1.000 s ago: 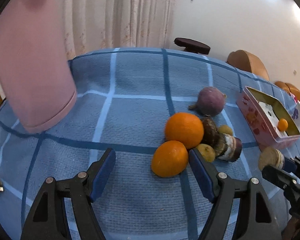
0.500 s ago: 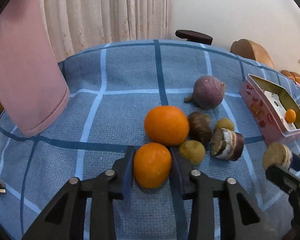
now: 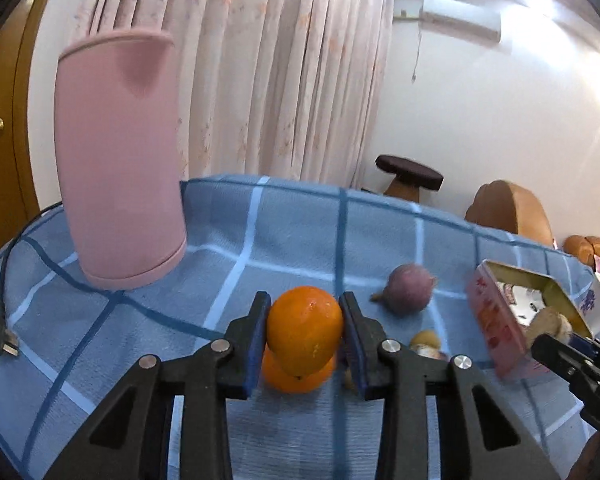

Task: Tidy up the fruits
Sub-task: 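Place the orange and sugarcane piece into the pink tin, opening both tools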

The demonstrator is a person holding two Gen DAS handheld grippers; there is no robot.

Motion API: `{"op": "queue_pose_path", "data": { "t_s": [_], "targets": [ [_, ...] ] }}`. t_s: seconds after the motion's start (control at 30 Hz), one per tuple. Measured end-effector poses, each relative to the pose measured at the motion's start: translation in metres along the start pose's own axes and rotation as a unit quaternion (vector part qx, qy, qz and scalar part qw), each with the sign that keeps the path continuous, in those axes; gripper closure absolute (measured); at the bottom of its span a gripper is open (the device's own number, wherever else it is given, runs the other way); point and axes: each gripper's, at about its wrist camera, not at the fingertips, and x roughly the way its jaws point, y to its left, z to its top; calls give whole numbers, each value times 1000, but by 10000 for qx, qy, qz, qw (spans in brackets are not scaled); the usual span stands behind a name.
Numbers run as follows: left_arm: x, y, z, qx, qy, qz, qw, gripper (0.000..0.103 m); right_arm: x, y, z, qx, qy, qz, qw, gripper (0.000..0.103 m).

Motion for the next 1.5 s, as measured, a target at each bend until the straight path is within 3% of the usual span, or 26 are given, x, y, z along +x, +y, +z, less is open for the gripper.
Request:
{"op": "queue_pose_path", "data": {
  "t_s": [0.23, 0.47, 0.87, 1.17, 1.5],
  "targets": [
    [-2, -45, -5, 279, -154, -167, 9994, 66, -6, -18, 6, -240, -262, -372, 9987, 57],
    [1, -101, -3, 529, -296, -573, 9965, 66, -13, -68, 12, 124, -329, -719, 9968, 57],
    [20, -185, 1, 851, -210, -1031, 9908, 66, -30, -134, 18, 374, -407, -1347, 9893, 57],
    [42, -231, -4, 1107, 15, -1065, 9881, 66, -25, -176, 22, 588, -239, -1721, 9830, 57],
    [59, -241, -12, 1219, 377, -951, 9873, 66, -12, -187, 20, 595, 81, -1788, 9821, 57]
  ]
}}
